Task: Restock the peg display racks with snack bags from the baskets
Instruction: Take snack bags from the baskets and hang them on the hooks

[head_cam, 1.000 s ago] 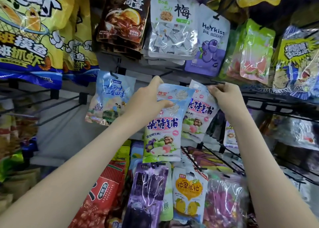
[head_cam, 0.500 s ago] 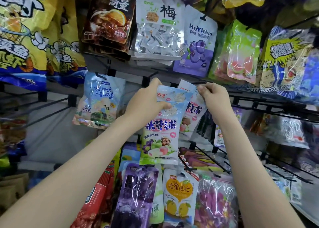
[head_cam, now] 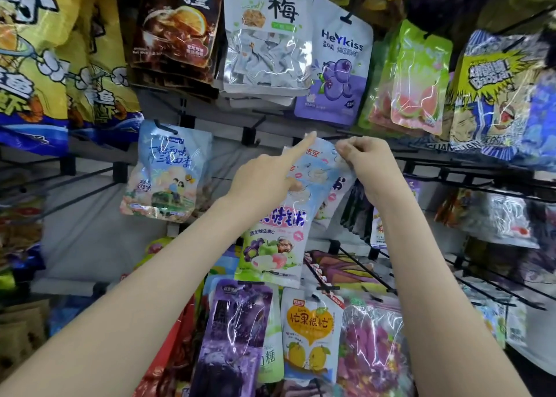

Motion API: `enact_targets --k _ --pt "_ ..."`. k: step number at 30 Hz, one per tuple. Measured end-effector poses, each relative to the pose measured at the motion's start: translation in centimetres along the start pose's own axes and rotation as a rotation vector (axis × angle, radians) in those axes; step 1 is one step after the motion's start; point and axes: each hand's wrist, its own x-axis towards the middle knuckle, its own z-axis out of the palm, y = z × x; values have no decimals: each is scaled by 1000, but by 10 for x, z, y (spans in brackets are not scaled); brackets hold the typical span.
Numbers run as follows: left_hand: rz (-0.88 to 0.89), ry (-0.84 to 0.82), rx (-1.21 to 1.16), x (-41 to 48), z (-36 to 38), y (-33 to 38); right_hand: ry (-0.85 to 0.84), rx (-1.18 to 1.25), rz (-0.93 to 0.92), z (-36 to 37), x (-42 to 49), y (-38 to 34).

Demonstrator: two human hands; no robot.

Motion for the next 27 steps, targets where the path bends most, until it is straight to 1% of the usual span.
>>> enact_targets --k 5,9,12,14,20,27 --pt "29 -25 77 8 5 3 25 25 12 -2 6 -4" --pt "49 -48 104 16 7 9 43 -18 0 -3 7 -4" --pt "50 -39 141 20 11 8 12 -43 -13 -2 6 -2" --pt "72 8 186 19 15 5 -33 -44 -23 -2 3 -2" --pt "258 164 378 12 25 0 -77 -62 -28 -5 -6 7" --pt "420 184 503 6 35 0 -110 -11 31 -16 -9 14"
